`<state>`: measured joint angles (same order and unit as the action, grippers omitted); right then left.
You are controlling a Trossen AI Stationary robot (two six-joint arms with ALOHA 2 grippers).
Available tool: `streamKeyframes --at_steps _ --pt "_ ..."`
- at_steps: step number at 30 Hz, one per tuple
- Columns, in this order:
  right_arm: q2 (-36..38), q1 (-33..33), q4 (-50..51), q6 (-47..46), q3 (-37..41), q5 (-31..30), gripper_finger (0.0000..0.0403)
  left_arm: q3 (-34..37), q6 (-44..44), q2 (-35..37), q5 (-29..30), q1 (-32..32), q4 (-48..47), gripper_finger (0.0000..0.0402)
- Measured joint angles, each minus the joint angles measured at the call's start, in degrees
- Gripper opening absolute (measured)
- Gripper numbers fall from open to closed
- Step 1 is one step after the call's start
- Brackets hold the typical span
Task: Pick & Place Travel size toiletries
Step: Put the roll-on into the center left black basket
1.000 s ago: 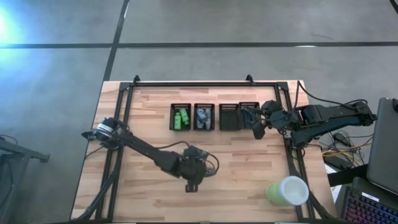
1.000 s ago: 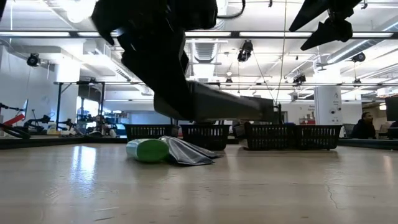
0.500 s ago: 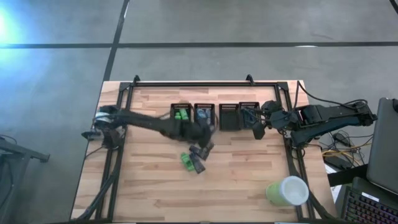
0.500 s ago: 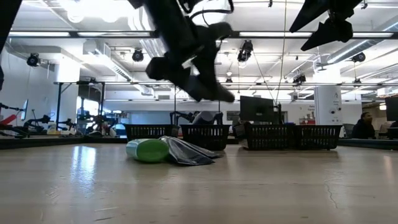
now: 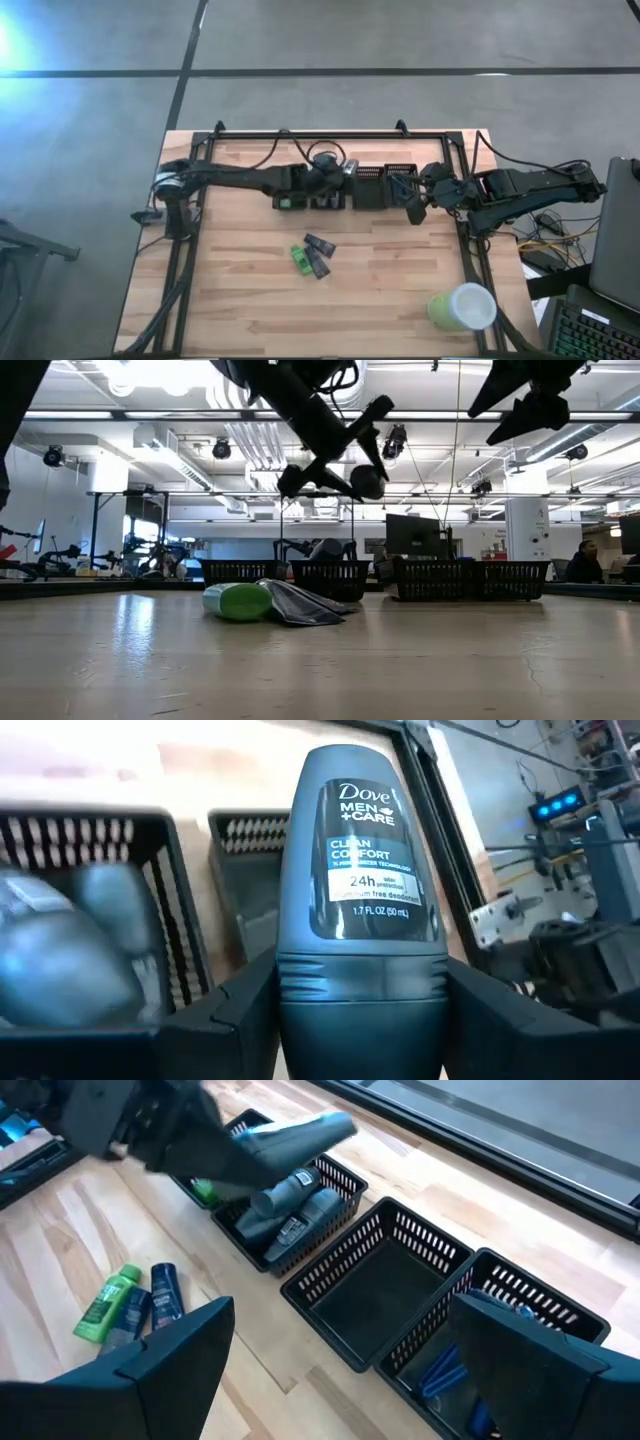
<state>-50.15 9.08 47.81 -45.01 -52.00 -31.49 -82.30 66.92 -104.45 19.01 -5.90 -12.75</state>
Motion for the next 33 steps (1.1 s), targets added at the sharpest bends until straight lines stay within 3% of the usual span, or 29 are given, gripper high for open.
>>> streamKeyframes --at_steps 12,21,33 --pt "0.0 0.0 0.0 -3.2 2.7 -0.1 0.0364 0.3 7.0 -4.6 1.7 2.1 -9.3 0.0207" --pt "0.0 0.0 0.0 -3.5 3.2 -0.1 0.0363 2.5 13.6 -4.9 4.7 1.7 -9.4 0.0217" --pt "0.0 0.0 0.0 -2.3 3.2 -0.2 0.0363 3.7 15.3 -5.0 6.2 1.2 -9.2 0.0221"
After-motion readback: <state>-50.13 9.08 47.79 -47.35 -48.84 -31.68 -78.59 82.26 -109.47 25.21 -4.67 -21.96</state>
